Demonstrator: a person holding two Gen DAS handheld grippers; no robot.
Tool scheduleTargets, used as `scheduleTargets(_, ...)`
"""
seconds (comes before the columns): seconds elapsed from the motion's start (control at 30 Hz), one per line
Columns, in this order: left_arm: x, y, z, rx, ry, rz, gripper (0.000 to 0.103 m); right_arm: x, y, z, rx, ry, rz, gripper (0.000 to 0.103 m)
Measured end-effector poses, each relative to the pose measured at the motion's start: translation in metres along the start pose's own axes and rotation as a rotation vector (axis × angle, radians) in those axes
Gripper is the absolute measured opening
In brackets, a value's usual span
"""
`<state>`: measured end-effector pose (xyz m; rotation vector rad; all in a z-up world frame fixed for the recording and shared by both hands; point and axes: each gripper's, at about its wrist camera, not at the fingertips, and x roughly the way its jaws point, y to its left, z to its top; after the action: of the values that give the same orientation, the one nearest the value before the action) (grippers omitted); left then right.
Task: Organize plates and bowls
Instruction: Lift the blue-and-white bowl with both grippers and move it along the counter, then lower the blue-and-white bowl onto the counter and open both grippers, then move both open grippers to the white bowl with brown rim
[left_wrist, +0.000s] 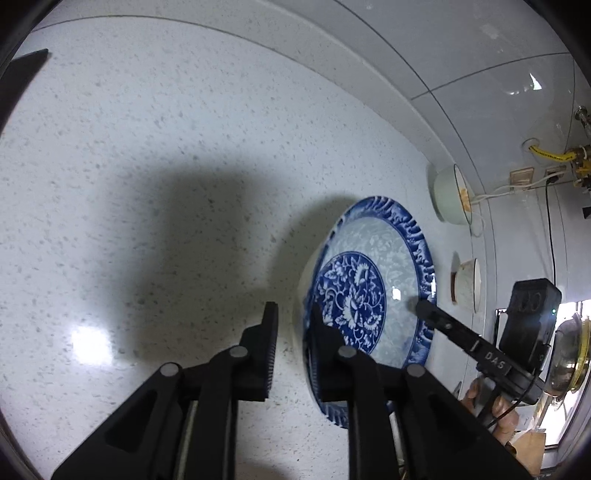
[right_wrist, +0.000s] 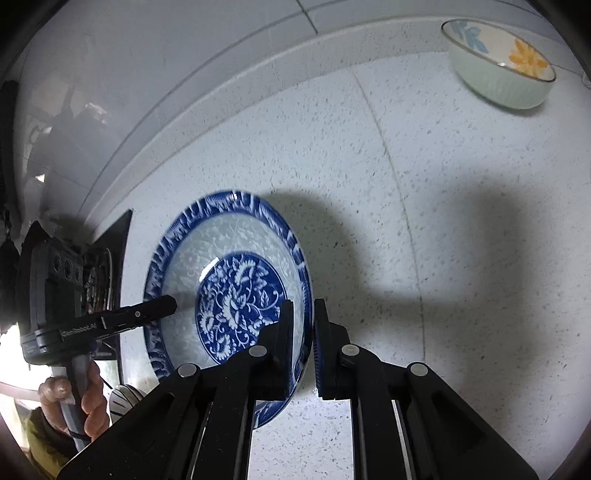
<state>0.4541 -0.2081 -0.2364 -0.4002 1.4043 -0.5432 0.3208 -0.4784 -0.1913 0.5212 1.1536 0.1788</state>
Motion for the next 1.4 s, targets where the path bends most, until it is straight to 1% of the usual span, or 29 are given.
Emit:
scheduleTargets(0.03, -0.006, -0.001, 0.000, 0.001, -0.014, 0.006, 0.021, -0.007, 0.000, -0.001, -0.009, -0.014, -0.002, 0.010)
scheduleTargets(0.1, -0.021, -0.003, -0.003, 0.008, -0.057, 0.021, 0.022, -0.024, -0.001, -0.004, -0.023, -0.041, -0.005, 0.011)
scheduleTargets(0.13, -0.032, -0.004, -0.005, 0.017, -0.098, 0.034, 0.022, -0.035, -0.004, -0.007, -0.028, -0.060, -0.006, 0.013)
scheduleTargets(0.2, -0.050, -0.008, -0.008, 0.019, -0.161, 0.028, 0.022, -0.054, -0.009, -0.012, -0.030, -0.096, -0.008, 0.028)
scheduleTargets(0.23, -0.061, -0.012, -0.011, 0.017, -0.198, 0.006, 0.022, -0.068, -0.015, -0.016, -0.028, -0.122, -0.021, 0.032)
scheduleTargets(0.27, -0.068, -0.017, -0.013, 0.014, -0.219, -0.010, 0.022, -0.080, -0.022, -0.018, -0.028, -0.141, -0.030, 0.038)
scheduleTargets(0.3, -0.073, -0.022, -0.015, 0.011, -0.234, -0.031, 0.023, -0.093, -0.029, -0.022, -0.027, -0.159, -0.036, 0.040)
scheduleTargets(0.33, -0.076, -0.028, -0.018, 0.012, -0.242, -0.055, 0.029, -0.103, -0.037, -0.025, -0.021, -0.172, -0.040, 0.042)
scheduleTargets(0.37, -0.077, -0.036, -0.022, 0.018, -0.245, -0.080, 0.032, -0.113, -0.045, -0.027, -0.013, -0.183, -0.045, 0.046)
scheduleTargets(0.4, -0.075, -0.048, -0.024, 0.026, -0.244, -0.106, 0.039, -0.121, -0.052, -0.029, -0.003, -0.195, -0.054, 0.050)
scheduleTargets(0.47, -0.068, -0.072, -0.029, 0.054, -0.222, -0.177, 0.046, -0.137, -0.071, -0.034, 0.026, -0.219, -0.078, 0.051)
scheduleTargets(0.5, -0.062, -0.086, -0.032, 0.072, -0.199, -0.214, 0.048, -0.143, -0.081, -0.035, 0.041, -0.228, -0.088, 0.053)
scheduleTargets(0.57, -0.049, -0.113, -0.037, 0.106, -0.148, -0.281, 0.056, -0.160, -0.107, -0.037, 0.077, -0.244, -0.106, 0.058)
scheduleTargets(0.6, -0.046, -0.123, -0.040, 0.119, -0.135, -0.295, 0.058, -0.166, -0.120, -0.038, 0.094, -0.254, -0.117, 0.061)
scheduleTargets(0.67, -0.027, -0.155, -0.045, 0.161, -0.104, -0.317, 0.064, -0.176, -0.141, -0.038, 0.121, -0.261, -0.130, 0.064)
scheduleTargets(0.7, -0.018, -0.170, -0.048, 0.179, -0.080, -0.326, 0.067, -0.180, -0.152, -0.038, 0.134, -0.261, -0.133, 0.067)
scheduleTargets(0.73, -0.008, -0.183, -0.051, 0.187, -0.054, -0.337, 0.071, -0.184, -0.163, -0.037, 0.142, -0.261, -0.135, 0.068)
scheduleTargets(0.8, 0.010, -0.207, -0.054, 0.189, -0.021, -0.347, 0.073, -0.190, -0.178, -0.035, 0.153, -0.260, -0.141, 0.070)
scheduleTargets(0.93, 0.042, -0.244, -0.055, 0.207, 0.013, -0.300, 0.073, -0.194, -0.209, -0.026, 0.170, -0.246, -0.141, 0.072)
scheduleTargets(1.03, 0.070, -0.269, -0.053, 0.220, 0.034, -0.240, 0.073, -0.197, -0.229, -0.016, 0.179, -0.240, -0.136, 0.074)
scheduleTargets(1.17, 0.106, -0.290, -0.045, 0.219, 0.058, -0.179, 0.073, -0.192, -0.249, 0.000, 0.188, -0.230, -0.111, 0.075)
scheduleTargets(1.23, 0.122, -0.297, -0.040, 0.215, 0.075, -0.159, 0.073, -0.187, -0.258, 0.010, 0.191, -0.220, -0.088, 0.075)
scheduleTargets(1.4, 0.164, -0.311, -0.025, 0.178, 0.129, -0.153, 0.073, -0.172, -0.275, 0.024, 0.200, -0.173, -0.029, 0.075)
